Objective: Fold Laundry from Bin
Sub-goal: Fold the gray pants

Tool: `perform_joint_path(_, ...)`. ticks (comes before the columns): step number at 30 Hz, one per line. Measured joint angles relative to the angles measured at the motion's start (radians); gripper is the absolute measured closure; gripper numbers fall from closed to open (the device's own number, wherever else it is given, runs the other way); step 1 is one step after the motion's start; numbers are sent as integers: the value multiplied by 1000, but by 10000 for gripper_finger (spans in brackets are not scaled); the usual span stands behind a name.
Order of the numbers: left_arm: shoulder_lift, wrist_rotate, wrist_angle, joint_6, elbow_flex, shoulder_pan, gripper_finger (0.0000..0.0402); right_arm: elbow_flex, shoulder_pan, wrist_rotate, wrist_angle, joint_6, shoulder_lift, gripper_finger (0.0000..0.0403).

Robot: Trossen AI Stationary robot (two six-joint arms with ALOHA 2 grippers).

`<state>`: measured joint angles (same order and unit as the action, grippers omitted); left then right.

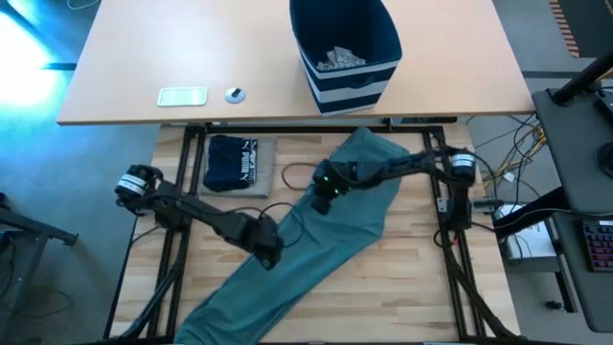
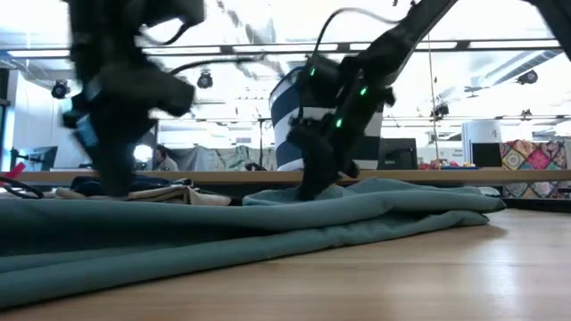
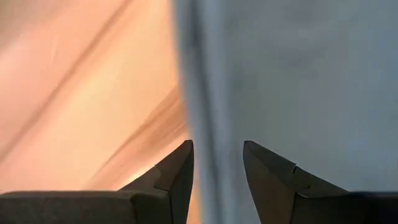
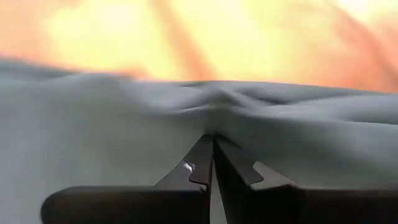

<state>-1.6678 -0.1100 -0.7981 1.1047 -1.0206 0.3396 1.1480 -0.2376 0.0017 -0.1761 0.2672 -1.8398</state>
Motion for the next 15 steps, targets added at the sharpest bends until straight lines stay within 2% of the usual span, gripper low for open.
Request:
perform_joint_path(3, 0, 26, -3, 96, 73, 38, 276, 49, -73, 18, -49, 29, -46, 390)
perform_joint_path(5, -1, 32, 57, 149, 130, 61, 276, 57, -120, 17, -69, 41, -54, 390)
perform_joint_path(8, 10, 51, 101, 178, 181, 72, 276, 52, -172, -28, -86, 54, -47, 390)
perform_joint_path(12, 58, 69, -3, 159, 170, 70, 276, 50, -189, -158, -108, 15, 10, 390)
perform_joint_path(15, 133, 24, -109, 136, 114, 58, 276, 48, -186, -177, -180, -20, 66, 390)
